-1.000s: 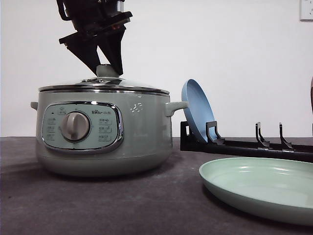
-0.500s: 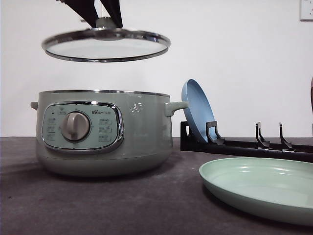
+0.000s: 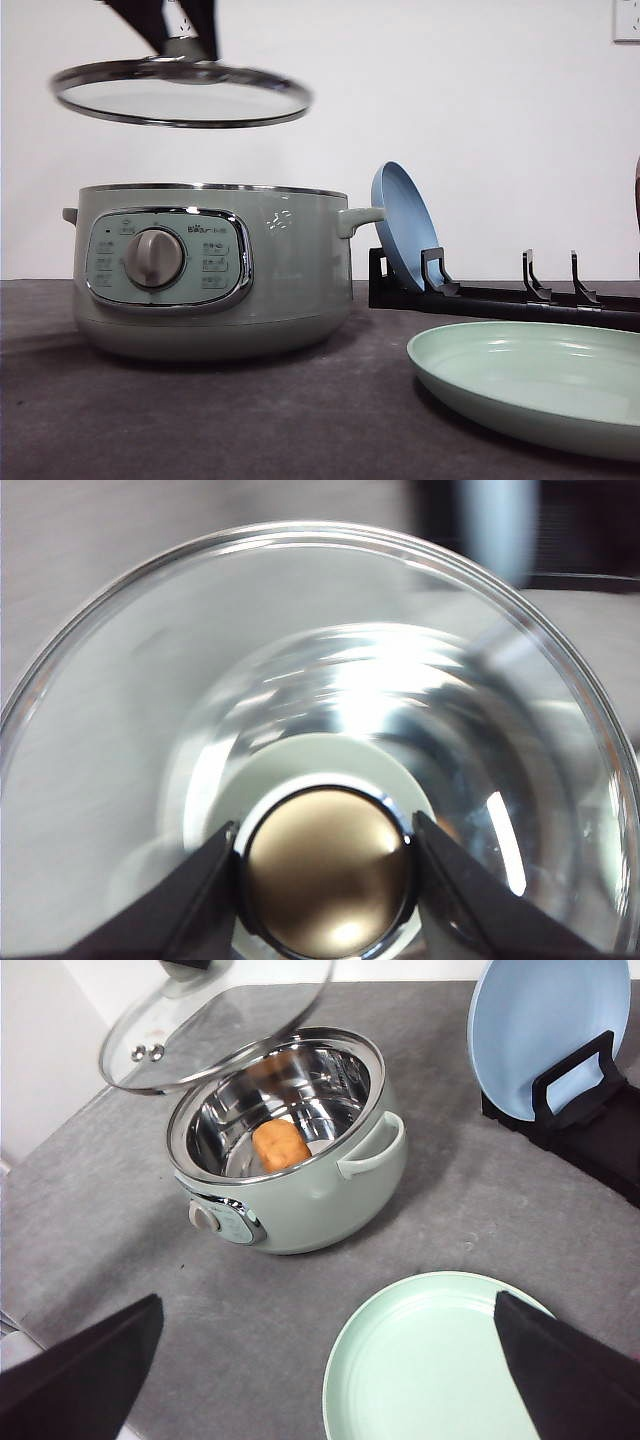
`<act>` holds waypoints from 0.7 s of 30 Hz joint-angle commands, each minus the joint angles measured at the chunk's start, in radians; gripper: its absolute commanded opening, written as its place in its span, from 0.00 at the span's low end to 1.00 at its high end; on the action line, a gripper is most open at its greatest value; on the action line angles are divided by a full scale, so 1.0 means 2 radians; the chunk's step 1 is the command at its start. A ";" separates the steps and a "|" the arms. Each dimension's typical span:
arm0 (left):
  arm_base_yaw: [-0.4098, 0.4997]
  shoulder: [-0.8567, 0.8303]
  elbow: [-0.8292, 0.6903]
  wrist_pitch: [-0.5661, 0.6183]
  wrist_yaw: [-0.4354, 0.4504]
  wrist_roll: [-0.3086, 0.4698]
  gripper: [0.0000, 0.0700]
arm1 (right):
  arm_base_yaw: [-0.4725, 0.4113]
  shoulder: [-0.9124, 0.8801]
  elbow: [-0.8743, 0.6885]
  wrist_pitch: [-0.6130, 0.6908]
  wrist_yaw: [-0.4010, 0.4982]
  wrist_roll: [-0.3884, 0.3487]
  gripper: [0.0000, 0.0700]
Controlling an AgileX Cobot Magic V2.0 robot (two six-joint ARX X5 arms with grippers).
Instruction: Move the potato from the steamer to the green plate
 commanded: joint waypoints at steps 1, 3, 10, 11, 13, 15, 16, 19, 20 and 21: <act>0.013 -0.002 0.025 0.011 -0.002 0.000 0.00 | 0.002 0.002 0.008 0.004 0.001 -0.002 0.98; 0.032 -0.002 0.025 0.009 -0.002 -0.001 0.00 | 0.002 0.002 0.008 0.004 0.001 -0.002 0.98; 0.098 -0.005 0.025 -0.001 -0.002 -0.002 0.00 | 0.002 0.002 0.008 0.004 0.001 -0.002 0.98; 0.107 -0.005 0.025 -0.002 -0.002 -0.003 0.00 | 0.002 0.002 0.008 0.004 0.001 -0.002 0.98; 0.123 -0.005 0.025 -0.004 -0.002 -0.003 0.00 | 0.002 0.002 0.008 0.004 0.001 -0.002 0.98; 0.136 -0.005 0.025 -0.006 -0.002 -0.003 0.00 | 0.002 0.002 0.008 0.004 0.001 -0.002 0.98; 0.143 -0.005 0.025 -0.006 -0.002 -0.003 0.00 | 0.002 0.002 0.008 0.004 0.000 -0.002 0.98; 0.159 -0.005 0.025 -0.007 -0.002 -0.003 0.00 | 0.002 0.002 0.008 0.005 -0.002 -0.002 0.98; 0.164 -0.005 0.025 -0.007 -0.002 -0.003 0.00 | 0.002 0.002 0.008 0.005 -0.002 -0.002 0.98; 0.168 -0.005 0.025 -0.008 -0.002 -0.003 0.00 | 0.002 0.002 0.008 0.005 -0.002 -0.002 0.98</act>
